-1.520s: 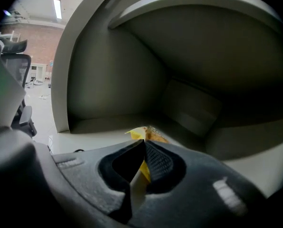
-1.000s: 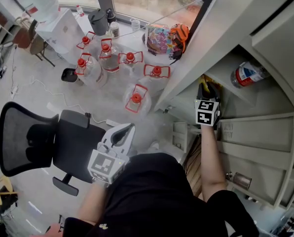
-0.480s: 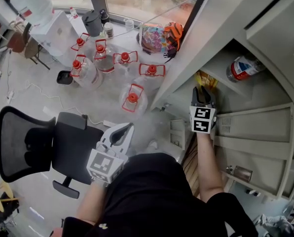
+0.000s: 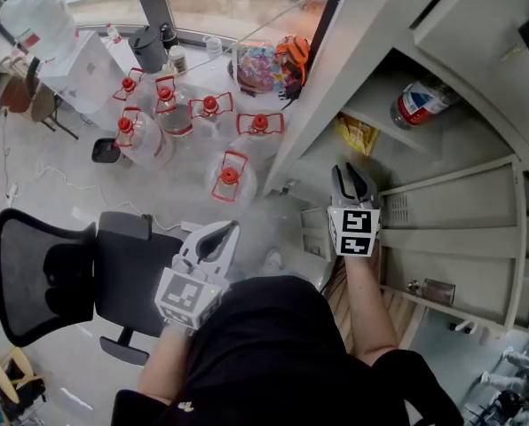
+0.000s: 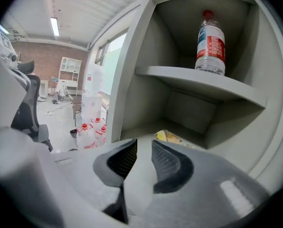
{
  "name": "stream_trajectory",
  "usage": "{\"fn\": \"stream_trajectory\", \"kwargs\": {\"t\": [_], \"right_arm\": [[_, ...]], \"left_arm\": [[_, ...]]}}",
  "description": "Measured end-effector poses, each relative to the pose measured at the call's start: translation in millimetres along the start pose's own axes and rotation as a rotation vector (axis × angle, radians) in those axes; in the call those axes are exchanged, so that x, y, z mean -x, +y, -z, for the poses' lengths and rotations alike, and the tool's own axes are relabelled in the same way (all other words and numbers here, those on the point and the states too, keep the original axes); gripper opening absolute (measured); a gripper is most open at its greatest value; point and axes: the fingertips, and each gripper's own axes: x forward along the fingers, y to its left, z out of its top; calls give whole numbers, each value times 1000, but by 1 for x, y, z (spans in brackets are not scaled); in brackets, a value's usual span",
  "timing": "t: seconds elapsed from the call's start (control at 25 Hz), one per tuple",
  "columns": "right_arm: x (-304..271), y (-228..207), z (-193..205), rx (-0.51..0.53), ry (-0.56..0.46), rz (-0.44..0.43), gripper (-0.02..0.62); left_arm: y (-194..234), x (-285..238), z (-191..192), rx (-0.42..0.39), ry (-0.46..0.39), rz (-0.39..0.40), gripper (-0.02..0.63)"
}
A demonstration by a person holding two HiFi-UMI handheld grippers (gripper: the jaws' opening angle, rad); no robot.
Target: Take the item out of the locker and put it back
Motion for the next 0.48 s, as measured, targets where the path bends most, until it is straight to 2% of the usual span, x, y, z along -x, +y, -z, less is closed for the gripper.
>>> {"fn": "stream_trajectory", "kwargs": {"t": [0.48], "right_arm": [[58,36,-9,-99,-36,-80,83]], "left_arm": [[-15,-12,-1,-12,6,85,11]]}}
